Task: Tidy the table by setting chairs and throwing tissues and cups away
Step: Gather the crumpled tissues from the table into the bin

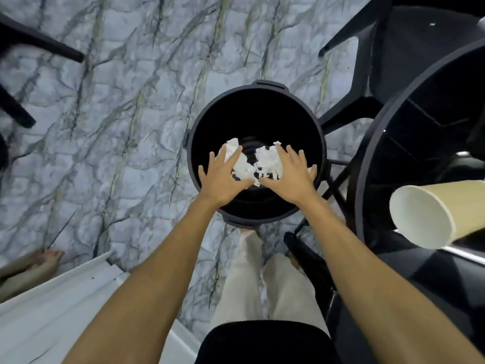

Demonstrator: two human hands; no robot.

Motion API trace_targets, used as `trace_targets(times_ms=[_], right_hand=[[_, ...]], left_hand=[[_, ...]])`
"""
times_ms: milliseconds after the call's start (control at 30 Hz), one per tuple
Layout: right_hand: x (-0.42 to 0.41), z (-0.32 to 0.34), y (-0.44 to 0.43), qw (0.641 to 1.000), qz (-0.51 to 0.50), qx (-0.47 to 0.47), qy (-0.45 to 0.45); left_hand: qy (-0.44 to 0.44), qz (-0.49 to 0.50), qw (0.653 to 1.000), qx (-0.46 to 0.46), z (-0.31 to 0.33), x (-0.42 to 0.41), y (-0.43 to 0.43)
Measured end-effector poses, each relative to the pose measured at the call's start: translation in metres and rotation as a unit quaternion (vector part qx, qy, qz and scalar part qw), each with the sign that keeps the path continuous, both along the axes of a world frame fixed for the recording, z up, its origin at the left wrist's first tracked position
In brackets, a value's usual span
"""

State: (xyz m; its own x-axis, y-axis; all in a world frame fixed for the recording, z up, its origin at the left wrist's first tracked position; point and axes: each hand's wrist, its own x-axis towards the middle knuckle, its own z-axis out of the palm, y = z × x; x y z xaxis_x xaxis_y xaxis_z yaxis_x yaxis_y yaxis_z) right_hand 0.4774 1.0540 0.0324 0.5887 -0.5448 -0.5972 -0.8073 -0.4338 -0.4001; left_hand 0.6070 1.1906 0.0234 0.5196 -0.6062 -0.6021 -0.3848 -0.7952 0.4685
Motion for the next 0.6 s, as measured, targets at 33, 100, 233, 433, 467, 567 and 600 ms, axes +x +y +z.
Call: trace_targets(times_ms=[33, 100, 233, 433, 467, 567, 600], right_hand=[[-0.002, -0.013, 0.002, 1.0, -0.001, 0.02, 0.012], [-0.005, -0.031, 0.002, 0.999, -0.011, 0.04, 0.008], [-0.007, -0.04, 0.004, 0.995, -0.059, 0.081, -0.025], [0.003, -0.024, 0.005, 0.995, -0.055, 0.069, -0.04], [0.005, -0.02, 0.006, 0.995, -0.056, 0.066, -0.047], [0.007, -0.005, 0.01, 0.995, -0.056, 0.063, -0.062], [0.007, 0.001, 0.011, 0.994, -0.056, 0.062, -0.068]], left_hand=[[0.007, -0.006, 1.0, 0.02, -0.013, 0.002, 0.004], [0.025, 0.008, 0.999, 0.031, -0.03, 0.005, 0.009], [0.039, 0.019, 0.998, 0.054, -0.037, 0.006, 0.02], [0.05, 0.05, 0.997, 0.038, -0.021, 0.011, 0.024], [0.051, 0.054, 0.997, 0.03, -0.016, 0.012, 0.024], [0.054, 0.06, 0.997, 0.015, 0.002, 0.01, 0.023], [0.052, 0.058, 0.997, 0.011, 0.009, 0.009, 0.023]])
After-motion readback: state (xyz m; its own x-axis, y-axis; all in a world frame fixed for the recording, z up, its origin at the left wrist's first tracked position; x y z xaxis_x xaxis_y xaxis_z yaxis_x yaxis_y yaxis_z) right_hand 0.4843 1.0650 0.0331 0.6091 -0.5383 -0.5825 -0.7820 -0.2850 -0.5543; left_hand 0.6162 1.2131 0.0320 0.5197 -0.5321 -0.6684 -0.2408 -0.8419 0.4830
